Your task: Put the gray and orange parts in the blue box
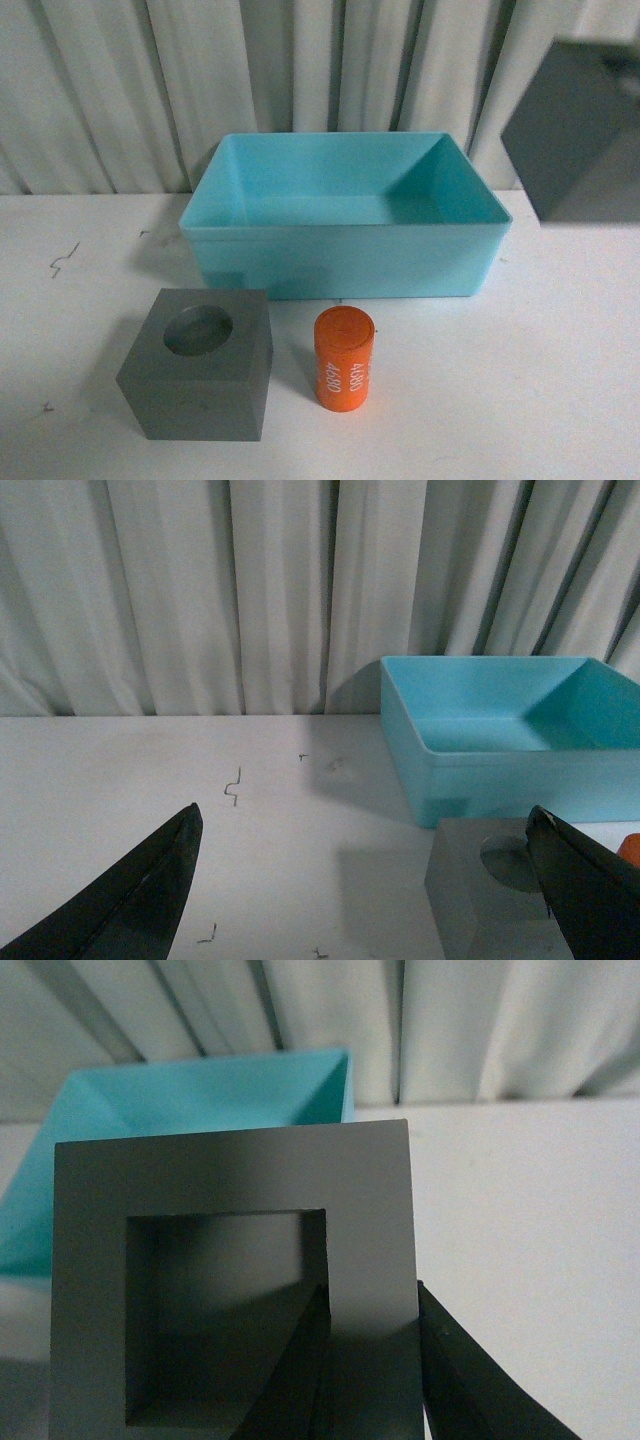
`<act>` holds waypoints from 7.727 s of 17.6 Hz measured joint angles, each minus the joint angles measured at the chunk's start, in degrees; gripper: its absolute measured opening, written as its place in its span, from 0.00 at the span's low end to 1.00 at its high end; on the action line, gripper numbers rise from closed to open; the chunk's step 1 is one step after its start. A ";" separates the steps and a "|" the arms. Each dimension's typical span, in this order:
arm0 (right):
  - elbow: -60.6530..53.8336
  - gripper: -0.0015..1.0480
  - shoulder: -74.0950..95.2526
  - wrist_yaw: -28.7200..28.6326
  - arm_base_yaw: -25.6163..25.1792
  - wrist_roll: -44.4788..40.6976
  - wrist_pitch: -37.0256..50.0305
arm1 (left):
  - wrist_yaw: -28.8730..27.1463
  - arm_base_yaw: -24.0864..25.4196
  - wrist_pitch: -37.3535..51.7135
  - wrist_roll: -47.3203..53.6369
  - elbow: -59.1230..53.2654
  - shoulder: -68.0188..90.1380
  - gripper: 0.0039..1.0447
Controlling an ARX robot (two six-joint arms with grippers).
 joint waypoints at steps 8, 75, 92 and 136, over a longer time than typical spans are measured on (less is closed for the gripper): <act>25.18 0.18 27.12 4.09 9.33 6.05 1.64 | 0.00 0.00 0.00 0.00 0.00 0.00 0.94; -59.47 0.02 -69.92 12.68 -1.20 -3.04 22.47 | 0.00 0.00 0.00 0.00 0.00 0.00 0.94; -59.45 0.42 -83.62 12.70 -1.20 -3.08 8.35 | 0.00 0.00 0.00 0.00 0.00 0.00 0.94; -59.45 0.94 -83.62 12.68 -1.20 -3.06 8.35 | -1.46 -11.56 4.57 -14.21 53.62 82.71 0.19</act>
